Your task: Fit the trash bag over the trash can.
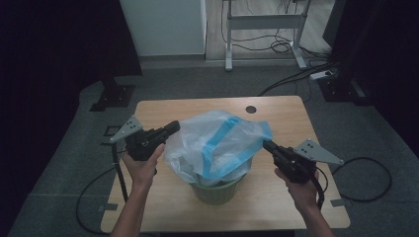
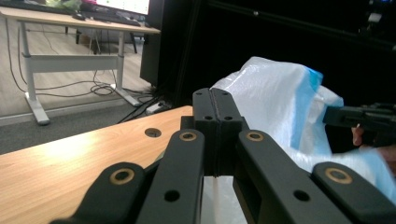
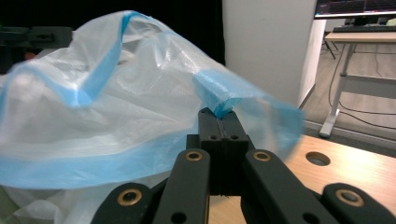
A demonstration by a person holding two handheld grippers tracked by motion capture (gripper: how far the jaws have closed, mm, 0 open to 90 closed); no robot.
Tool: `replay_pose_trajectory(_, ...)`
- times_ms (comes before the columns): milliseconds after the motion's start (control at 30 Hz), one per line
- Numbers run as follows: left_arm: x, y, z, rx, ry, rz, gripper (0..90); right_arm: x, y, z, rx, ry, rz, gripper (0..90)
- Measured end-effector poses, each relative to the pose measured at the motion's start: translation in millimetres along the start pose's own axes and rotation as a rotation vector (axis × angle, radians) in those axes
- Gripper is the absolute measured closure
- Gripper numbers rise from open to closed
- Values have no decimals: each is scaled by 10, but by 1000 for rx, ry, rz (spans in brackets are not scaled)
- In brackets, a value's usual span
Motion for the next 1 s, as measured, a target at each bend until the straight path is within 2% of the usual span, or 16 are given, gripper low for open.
replay_pose_trajectory(200,203,26,86,26,-32,-4,900,125,-109,-32,-10,-15,17,894)
replay_pose_trajectory(367,324,18,242,41,-35,-4,900,223,-126,55,-5,-6,17,894)
replay_pose_trajectory(567,431,-19,436,30,-11,-18,900,294,-76,220,3,18,5,893)
replay_pose_trajectory(767,534,-92,611,36,20,-5,900,349,-17,427,-4,46,-12,893)
replay_pose_trajectory(867,599,-95,733,51,36,-5,899,422,20,534,-3,58,-21,894)
replay_pose_trajectory(1000,614,-55,918,82,71,-8,900,462,68,733,-3,103,-33,894)
Point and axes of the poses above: each handheld gripper's, and its own axes: x roughly backward along the jaws, z roughly out of its underside, y roughly to its left, the point moved 10 cm from there along -x, roughly forward along the jaws, and after that the axes turned 7 degrees about z, right-handed, at the moved point
